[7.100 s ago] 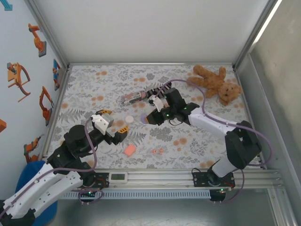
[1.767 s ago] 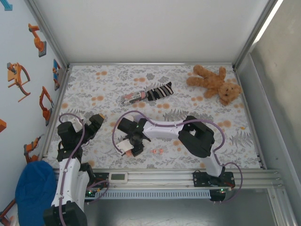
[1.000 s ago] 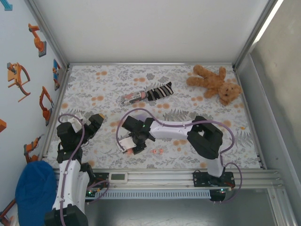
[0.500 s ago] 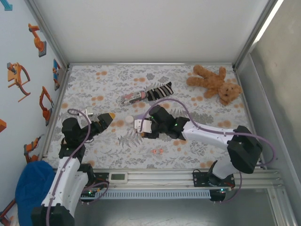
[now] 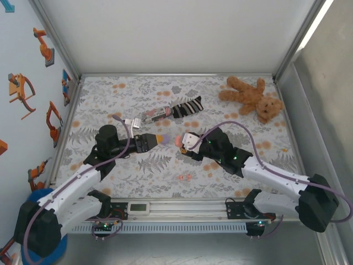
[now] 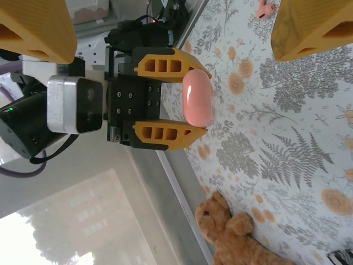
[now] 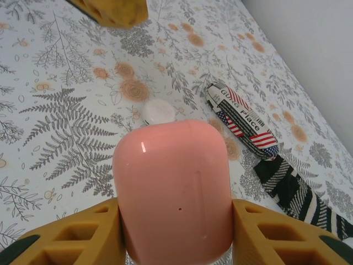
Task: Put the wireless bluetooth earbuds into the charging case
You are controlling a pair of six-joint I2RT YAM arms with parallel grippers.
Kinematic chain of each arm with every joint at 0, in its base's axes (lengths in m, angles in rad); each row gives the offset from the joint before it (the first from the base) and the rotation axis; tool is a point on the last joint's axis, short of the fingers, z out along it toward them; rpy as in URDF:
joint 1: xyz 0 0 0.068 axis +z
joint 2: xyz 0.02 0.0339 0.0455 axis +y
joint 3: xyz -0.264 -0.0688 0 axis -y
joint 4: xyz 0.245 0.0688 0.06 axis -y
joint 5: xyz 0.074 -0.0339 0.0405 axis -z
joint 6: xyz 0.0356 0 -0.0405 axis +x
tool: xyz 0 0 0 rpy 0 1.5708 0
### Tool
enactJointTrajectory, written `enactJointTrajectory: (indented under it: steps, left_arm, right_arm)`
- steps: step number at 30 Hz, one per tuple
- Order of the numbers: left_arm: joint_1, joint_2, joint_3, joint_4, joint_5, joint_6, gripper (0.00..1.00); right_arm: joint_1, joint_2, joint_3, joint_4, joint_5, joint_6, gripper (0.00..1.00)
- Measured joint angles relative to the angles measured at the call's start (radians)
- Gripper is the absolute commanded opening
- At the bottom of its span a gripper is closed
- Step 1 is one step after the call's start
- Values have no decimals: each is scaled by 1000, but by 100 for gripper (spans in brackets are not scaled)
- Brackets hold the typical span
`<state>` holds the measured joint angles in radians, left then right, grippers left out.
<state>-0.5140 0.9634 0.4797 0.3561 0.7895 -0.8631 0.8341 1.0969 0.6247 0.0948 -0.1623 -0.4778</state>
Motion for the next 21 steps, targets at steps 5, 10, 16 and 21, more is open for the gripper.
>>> enactJointTrajectory:
  steps: [5,10,16,21]
  left_arm:
    - [-94,141,64,31,-20,19,86]
    - [-153,233,107,69,-35,32,83]
    - [-188,293,135,94,-39,44,75]
    - [-199,320,137,101,-42,50,65]
  right_arm:
    - [0,-33,-1,0,2,10,45]
    - [0,-37,-1,-1,24,10,45]
    - [0,-37,-1,-3,51,10,45]
    - [0,-37,-1,-12,52,10,45]
